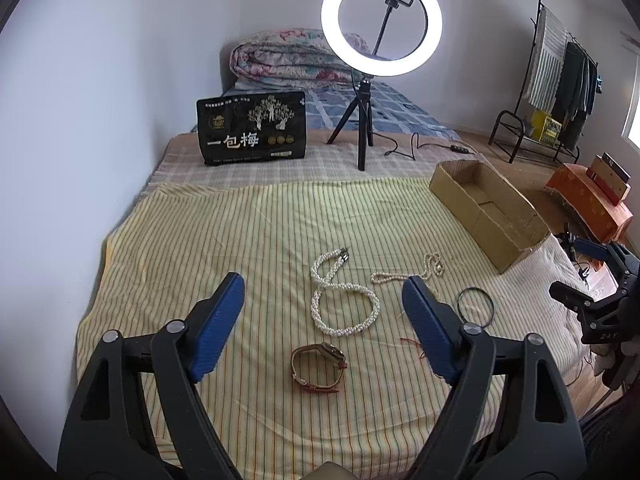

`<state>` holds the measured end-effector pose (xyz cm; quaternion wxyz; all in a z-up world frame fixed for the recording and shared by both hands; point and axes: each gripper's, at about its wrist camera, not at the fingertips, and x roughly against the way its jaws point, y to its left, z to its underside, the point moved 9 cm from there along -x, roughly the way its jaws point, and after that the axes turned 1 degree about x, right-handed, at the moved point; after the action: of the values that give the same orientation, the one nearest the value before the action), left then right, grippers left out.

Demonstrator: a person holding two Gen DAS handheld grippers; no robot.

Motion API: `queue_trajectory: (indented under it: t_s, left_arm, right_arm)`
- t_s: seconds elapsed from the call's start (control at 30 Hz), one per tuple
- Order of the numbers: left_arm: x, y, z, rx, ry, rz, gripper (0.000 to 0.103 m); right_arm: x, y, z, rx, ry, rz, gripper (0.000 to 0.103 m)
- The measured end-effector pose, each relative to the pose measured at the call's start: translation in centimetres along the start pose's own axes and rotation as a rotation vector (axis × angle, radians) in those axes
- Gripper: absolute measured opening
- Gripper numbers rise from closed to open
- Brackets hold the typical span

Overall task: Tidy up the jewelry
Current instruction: 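Move left tool to the brown watch while right tool approaches the red-string jade pendant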

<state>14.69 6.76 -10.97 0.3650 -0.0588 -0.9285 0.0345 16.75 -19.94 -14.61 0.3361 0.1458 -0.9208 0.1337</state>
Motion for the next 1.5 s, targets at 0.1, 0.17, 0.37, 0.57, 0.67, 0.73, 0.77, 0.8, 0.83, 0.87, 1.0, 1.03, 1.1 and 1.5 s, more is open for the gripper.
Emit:
queue_trajectory:
  t_s: [0.1,0.17,0.37,0.57,0.67,0.73,0.77,0.8,0.83,0.87,1.0,1.03,1.1,1.5]
  left_arm:
    - [-1.0,0.7,1.5,-0.004,0.044,0.005,0.072]
    - [-1.5,0.9,2.4,-0.005,0.072,0.011,0.069]
    - [-3.9,1.5,5.9,0.012,0.196,0.032,0.058]
    - [-6.8,2.8,8.8,0.068,0.335,0.034,0.038]
    - [-7.8,3.3,9.4,0.110,0.381,0.043,0.034]
    - [-8.3,3.7,9.8,0.142,0.404,0.046,0.034]
    - [-8.5,3.9,9.8,0.150,0.411,0.049,0.034]
    - [-8.7,4.0,9.9,0.161,0.418,0.052,0.033]
    - [-8.8,4.0,9.9,0.167,0.424,0.055,0.032]
    - [-8.9,4.0,10.0,0.170,0.429,0.059,0.031]
    - [-9.4,3.6,10.2,0.164,0.445,0.069,0.031]
    - [-9.6,3.6,10.3,0.172,0.453,0.072,0.031]
    - [-10.1,3.8,10.5,0.186,0.470,0.071,0.030]
    - [-11.7,4.4,11.4,0.214,0.518,0.070,0.021]
  right_arm:
    - [-0.9,0.6,1.2,0.000,0.049,-0.050,0.103]
    - [-1.6,1.2,1.7,0.009,0.080,-0.080,0.103]
    - [-3.1,3.9,2.5,0.043,0.139,-0.164,0.097]
    - [-5.4,7.7,3.3,0.131,0.201,-0.238,0.079]
    - [-6.6,9.2,3.7,0.155,0.238,-0.271,0.068]
    - [-7.4,10.0,4.0,0.157,0.270,-0.298,0.063]
    - [-7.7,10.1,4.1,0.159,0.280,-0.307,0.063]
    - [-8.1,10.4,4.3,0.166,0.293,-0.313,0.062]
    - [-8.3,10.5,4.4,0.173,0.301,-0.315,0.061]
    - [-8.5,10.7,4.6,0.180,0.311,-0.320,0.058]
    - [-9.2,11.6,4.9,0.187,0.341,-0.345,0.050]
    - [-9.4,11.7,5.0,0.192,0.345,-0.343,0.049]
    - [-9.7,11.7,5.3,0.195,0.356,-0.338,0.048]
    - [-11.6,12.9,5.6,0.248,0.385,-0.315,0.038]
